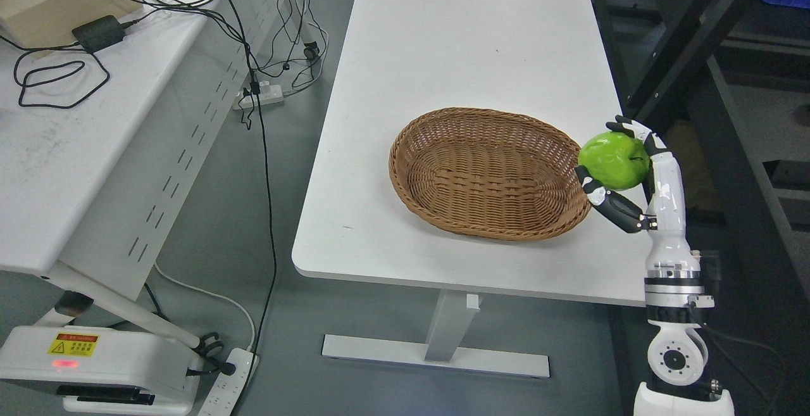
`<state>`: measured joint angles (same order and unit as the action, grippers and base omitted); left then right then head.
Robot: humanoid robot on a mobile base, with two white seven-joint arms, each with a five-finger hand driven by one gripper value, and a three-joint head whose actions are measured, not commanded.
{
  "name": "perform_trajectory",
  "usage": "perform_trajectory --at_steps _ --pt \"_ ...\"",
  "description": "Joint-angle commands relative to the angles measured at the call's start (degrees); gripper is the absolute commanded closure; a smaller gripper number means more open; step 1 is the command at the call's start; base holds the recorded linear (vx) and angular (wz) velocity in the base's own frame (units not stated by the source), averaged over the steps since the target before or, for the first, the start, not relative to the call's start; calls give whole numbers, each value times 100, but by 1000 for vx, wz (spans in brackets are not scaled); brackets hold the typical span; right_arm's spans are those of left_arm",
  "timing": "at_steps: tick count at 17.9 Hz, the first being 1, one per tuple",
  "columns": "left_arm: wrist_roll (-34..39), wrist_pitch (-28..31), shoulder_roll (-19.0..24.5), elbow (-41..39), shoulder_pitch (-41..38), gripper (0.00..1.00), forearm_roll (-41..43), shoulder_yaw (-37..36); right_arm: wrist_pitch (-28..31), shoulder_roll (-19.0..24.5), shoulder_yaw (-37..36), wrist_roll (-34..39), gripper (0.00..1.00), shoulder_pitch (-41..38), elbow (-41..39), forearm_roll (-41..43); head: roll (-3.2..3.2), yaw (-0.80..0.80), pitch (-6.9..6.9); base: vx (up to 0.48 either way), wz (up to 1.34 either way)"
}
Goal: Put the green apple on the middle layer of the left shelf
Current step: 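Hold the green apple in the right hand while turning toward the shelf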
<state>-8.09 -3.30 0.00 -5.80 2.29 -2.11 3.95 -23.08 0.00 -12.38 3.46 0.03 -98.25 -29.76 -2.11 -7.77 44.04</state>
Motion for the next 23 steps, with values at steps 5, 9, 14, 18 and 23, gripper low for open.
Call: perform_trajectory --at_steps 5,9,14,18,23 --pt "1 -4 100 0 0 0 0 0 -188 -100 412 173 100 -328 -54 31 0 0 0 -29 0" --pt "1 -4 100 0 0 0 0 0 -205 -100 482 199 100 -337 -54 31 0 0 0 -121 10" --pt "1 -4 100 0 0 0 0 0 -197 -100 509 190 100 -337 -54 31 0 0 0 -176 -53" --pt "1 5 100 0 0 0 0 0 -197 -100 517 199 100 -346 -54 31 0 0 0 -208 -113" --pt "1 -4 100 0 0 0 0 0 -205 -100 570 243 100 -425 -54 31 0 0 0 -203 -113"
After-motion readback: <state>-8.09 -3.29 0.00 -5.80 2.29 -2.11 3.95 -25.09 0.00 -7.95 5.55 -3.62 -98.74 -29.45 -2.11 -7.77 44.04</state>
